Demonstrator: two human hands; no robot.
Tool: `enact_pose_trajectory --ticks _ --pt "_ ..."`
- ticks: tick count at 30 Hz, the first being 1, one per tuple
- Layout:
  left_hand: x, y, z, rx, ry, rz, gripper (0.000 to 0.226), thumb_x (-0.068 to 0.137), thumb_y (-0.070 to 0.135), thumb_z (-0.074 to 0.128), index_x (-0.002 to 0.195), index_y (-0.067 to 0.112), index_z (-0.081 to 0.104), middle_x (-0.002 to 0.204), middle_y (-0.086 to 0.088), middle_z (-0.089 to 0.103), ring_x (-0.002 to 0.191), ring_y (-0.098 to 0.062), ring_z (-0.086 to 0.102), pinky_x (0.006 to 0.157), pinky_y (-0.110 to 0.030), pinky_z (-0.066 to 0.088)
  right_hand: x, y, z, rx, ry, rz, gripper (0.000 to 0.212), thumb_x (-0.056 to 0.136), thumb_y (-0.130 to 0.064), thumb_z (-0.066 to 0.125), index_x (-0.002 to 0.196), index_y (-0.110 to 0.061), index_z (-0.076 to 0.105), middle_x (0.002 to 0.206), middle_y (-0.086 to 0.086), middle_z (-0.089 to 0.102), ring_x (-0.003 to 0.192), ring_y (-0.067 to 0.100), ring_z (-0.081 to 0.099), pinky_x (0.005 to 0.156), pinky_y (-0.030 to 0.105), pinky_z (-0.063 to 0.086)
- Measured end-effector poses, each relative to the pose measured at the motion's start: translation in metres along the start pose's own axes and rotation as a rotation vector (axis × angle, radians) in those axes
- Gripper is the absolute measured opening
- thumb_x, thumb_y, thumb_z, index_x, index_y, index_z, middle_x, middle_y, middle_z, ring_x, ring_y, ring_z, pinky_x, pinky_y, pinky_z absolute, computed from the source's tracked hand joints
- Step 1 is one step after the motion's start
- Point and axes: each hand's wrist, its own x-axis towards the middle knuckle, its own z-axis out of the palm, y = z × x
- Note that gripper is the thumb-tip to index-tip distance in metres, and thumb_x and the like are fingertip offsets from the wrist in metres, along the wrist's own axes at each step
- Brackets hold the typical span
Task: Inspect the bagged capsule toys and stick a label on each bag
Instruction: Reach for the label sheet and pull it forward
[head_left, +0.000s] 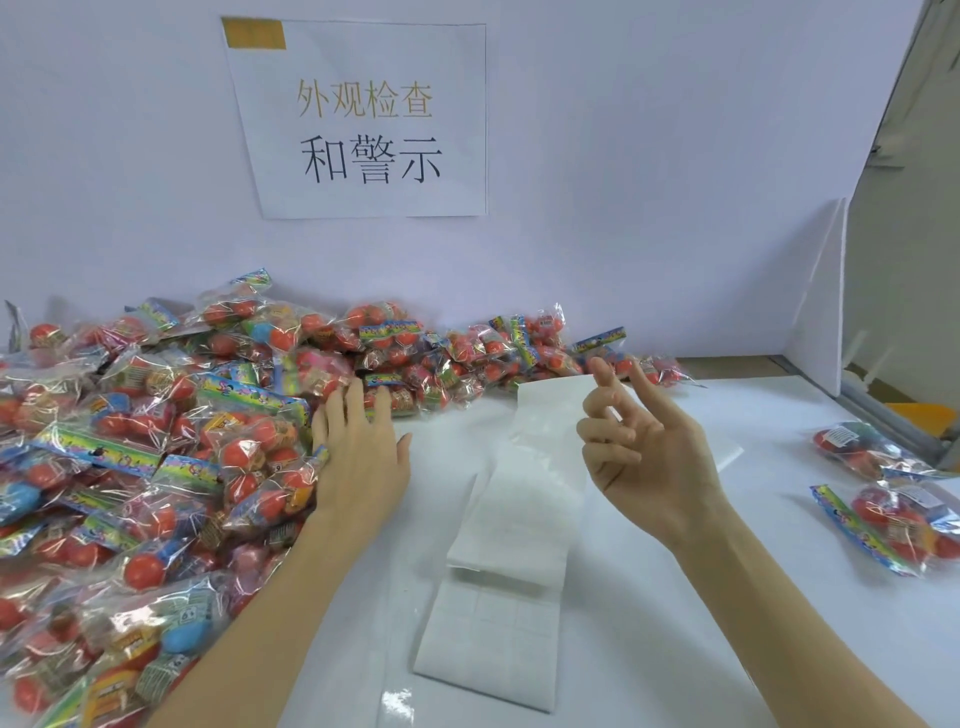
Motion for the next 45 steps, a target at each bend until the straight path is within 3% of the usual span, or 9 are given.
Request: enact_pose_trajectory --ticks 2,4,12,20,25,34,39,43,45 --pt "-0.001 -0.002 0.008 0.037 -0.051 -0.024 0.066 0.107 0.046 0.043 0.161 0.013 0.026 0.168 -0.017 0.023 0.155 -0.034 0.021 0.12 -0.049 0.025 0.001 0.001 -0.001 -0.022 0.011 0.011 0.03 0.092 -0.035 0.07 0.112 -0.014 0.079 0.077 -0.007 0.061 0.053 0.006 0.04 0.042 0.015 0.031" --pt "-0.001 -0.002 0.009 0.036 -0.041 0.008 0.066 0.107 0.045 0.043 0.161 0.012 0.025 0.16 -0.014 0.036 0.147 -0.032 0.035 0.111 -0.045 0.036 0.001 0.002 -0.001 -0.037 0.016 0.02 0.029 0.092 -0.034 0.07 0.112 -0.015 0.078 0.077 -0.007 0.059 0.054 0.006 0.04 0.042 0.016 0.032" --pt "0.002 0.003 -0.005 -0.362 0.221 0.164 0.037 0.088 0.003 0.077 0.121 -0.005 0.062 0.111 -0.022 0.058 0.105 -0.045 0.057 0.098 -0.053 0.047 0.003 0.005 -0.002 -0.034 0.05 0.036 0.027 0.097 -0.034 0.065 0.108 -0.013 0.079 0.076 -0.006 0.055 0.055 0.007 0.039 0.041 0.017 0.034" --pt "-0.011 0.033 -0.035 -0.799 0.58 0.331 0.019 0.087 0.002 0.081 0.105 0.005 0.074 0.097 -0.006 0.051 0.084 -0.018 0.05 0.086 -0.022 0.043 0.004 0.007 -0.003 -0.133 0.12 0.026 0.028 0.093 -0.032 0.071 0.108 -0.012 0.08 0.081 -0.004 0.057 0.059 0.007 0.044 0.043 0.017 0.035" --pt "-0.026 0.058 -0.05 -1.127 0.458 0.415 0.023 0.089 0.009 0.081 0.11 0.01 0.074 0.097 -0.002 0.055 0.088 -0.013 0.055 0.084 -0.024 0.047 0.008 0.02 -0.001 -0.607 0.244 0.077 0.056 0.092 -0.052 0.064 0.135 -0.017 0.064 0.123 0.015 0.074 0.105 0.025 0.075 0.077 0.03 0.057" --pt "-0.033 0.06 -0.039 -1.052 0.324 0.646 0.019 0.089 -0.001 0.078 0.103 0.013 0.077 0.106 0.006 0.052 0.102 -0.005 0.06 0.093 -0.016 0.043 0.005 0.019 0.007 -0.47 0.086 0.019 0.081 0.094 -0.074 0.053 0.137 -0.006 0.065 0.127 0.015 0.07 0.116 0.031 0.069 0.094 0.038 0.058" --pt "-0.032 0.064 -0.042 -1.327 0.263 0.427 0.037 0.092 0.012 0.077 0.122 0.025 0.059 0.122 0.003 0.057 0.101 -0.023 0.069 0.093 -0.036 0.055 0.005 0.023 0.008 -0.504 0.11 -0.03 0.048 0.101 -0.042 0.061 0.132 -0.006 0.069 0.134 0.021 0.067 0.123 0.037 0.067 0.094 0.042 0.06" --pt "-0.029 0.063 -0.046 -1.479 0.027 0.145 0.05 0.083 0.043 0.082 0.127 0.032 0.06 0.125 0.005 0.06 0.106 -0.015 0.069 0.084 -0.023 0.056 0.004 0.025 0.006 -0.556 0.09 -0.048 0.043 0.1 -0.04 0.065 0.129 -0.008 0.071 0.124 0.018 0.071 0.108 0.031 0.071 0.091 0.042 0.06" --pt "-0.027 0.062 -0.043 -1.466 -0.13 0.1 0.034 0.083 0.044 0.084 0.114 0.037 0.071 0.111 0.013 0.071 0.099 -0.007 0.071 0.079 -0.018 0.055 0.003 0.026 0.005 -0.619 0.079 -0.038 0.041 0.101 -0.041 0.065 0.128 -0.011 0.072 0.12 0.019 0.071 0.107 0.029 0.07 0.093 0.042 0.059"
